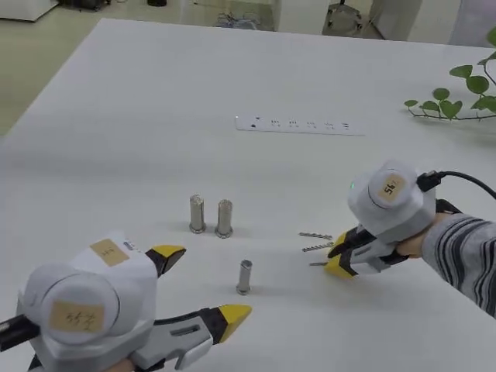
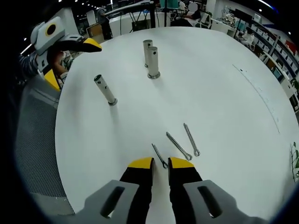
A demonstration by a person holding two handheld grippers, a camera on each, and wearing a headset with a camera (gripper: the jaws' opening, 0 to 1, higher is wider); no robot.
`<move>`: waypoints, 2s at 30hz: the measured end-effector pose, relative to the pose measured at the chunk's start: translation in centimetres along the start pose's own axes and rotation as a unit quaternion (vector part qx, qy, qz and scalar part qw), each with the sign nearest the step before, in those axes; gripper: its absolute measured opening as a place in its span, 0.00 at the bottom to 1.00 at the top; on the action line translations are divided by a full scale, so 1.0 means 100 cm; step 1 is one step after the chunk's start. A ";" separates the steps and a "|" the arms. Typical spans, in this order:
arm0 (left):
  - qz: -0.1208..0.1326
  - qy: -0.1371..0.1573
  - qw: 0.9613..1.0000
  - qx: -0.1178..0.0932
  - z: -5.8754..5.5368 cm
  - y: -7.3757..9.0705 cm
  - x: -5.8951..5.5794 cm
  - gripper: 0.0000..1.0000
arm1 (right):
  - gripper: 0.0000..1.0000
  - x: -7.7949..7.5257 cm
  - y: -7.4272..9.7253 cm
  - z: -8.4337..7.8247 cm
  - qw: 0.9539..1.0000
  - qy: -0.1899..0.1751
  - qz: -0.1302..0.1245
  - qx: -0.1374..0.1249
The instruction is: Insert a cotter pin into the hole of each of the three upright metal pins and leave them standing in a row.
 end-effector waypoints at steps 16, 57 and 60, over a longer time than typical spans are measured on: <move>0.010 0.008 1.000 0.016 -0.012 0.010 0.002 0.59 | 0.00 0.001 -0.001 0.001 0.992 0.116 0.004 0.049; -0.042 0.080 0.996 0.007 -0.007 0.009 -0.031 0.32 | 0.00 0.095 0.032 0.046 0.966 0.244 0.001 -0.081; -0.050 0.094 0.994 0.004 -0.008 0.009 -0.035 0.30 | 0.00 0.104 0.034 0.051 0.963 0.257 0.006 -0.086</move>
Point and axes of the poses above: the centre of the closed fingertips' face, and the gripper's own axes: y roughly backward along the fingers, x roughly to its left, z roughly out of its top, the point moved 4 cm from there along y, roughly backward along the fingers, and after that the axes turned 3 degrees about -x, right-handed, at the moved point
